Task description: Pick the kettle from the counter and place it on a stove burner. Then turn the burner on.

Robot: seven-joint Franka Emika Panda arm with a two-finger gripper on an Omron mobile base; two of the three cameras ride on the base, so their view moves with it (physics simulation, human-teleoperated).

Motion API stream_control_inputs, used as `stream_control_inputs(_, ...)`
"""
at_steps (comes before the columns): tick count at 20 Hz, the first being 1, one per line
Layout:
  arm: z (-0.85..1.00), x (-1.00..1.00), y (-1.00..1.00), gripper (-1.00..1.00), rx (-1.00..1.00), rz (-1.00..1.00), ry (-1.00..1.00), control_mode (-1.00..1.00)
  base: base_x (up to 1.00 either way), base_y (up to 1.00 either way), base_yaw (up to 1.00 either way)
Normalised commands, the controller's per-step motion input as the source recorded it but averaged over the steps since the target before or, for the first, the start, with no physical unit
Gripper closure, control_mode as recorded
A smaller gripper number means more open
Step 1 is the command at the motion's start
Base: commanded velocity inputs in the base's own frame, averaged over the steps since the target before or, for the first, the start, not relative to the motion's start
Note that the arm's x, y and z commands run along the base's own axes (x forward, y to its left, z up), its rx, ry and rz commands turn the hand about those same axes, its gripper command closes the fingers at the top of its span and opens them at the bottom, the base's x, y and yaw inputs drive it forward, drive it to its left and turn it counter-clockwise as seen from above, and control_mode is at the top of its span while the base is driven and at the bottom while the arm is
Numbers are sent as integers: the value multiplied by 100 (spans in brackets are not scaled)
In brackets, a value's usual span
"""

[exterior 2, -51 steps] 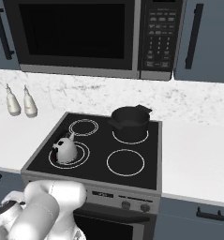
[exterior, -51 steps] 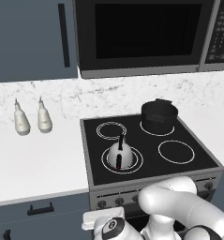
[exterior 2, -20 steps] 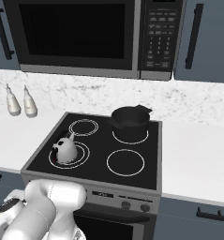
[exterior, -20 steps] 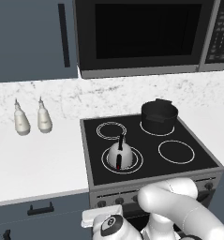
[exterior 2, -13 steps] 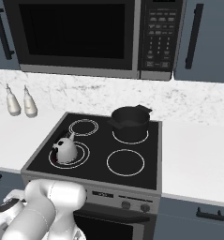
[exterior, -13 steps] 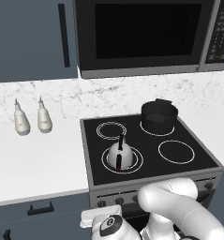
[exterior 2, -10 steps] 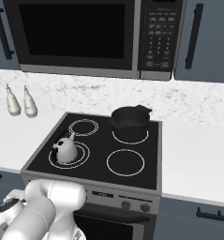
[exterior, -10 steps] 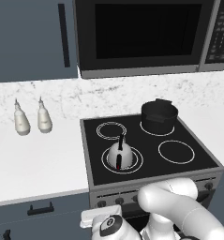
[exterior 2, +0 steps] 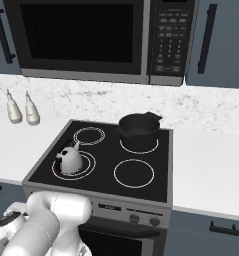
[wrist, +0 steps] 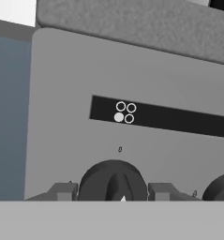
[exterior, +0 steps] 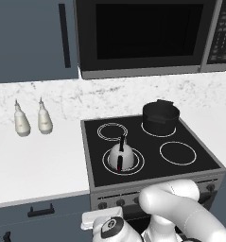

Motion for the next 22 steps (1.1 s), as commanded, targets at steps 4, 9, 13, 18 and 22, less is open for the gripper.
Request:
stream_control_inputs(4,0,0,0,100,-6,0,0,-100,0,0,0)
stream_control_inputs(9,0,-4,0,100,-16,-1,0,-100,0,0,0)
stream_control_inputs(13,0,-14,0,100,-17,-6,0,-100,0,0,0)
stream_control_inputs(18,0,-11,0,100,-16,-6,0,-100,0,0,0)
stream_control_inputs(22,0,-7,0,100,-16,-6,0,-100,0,0,0)
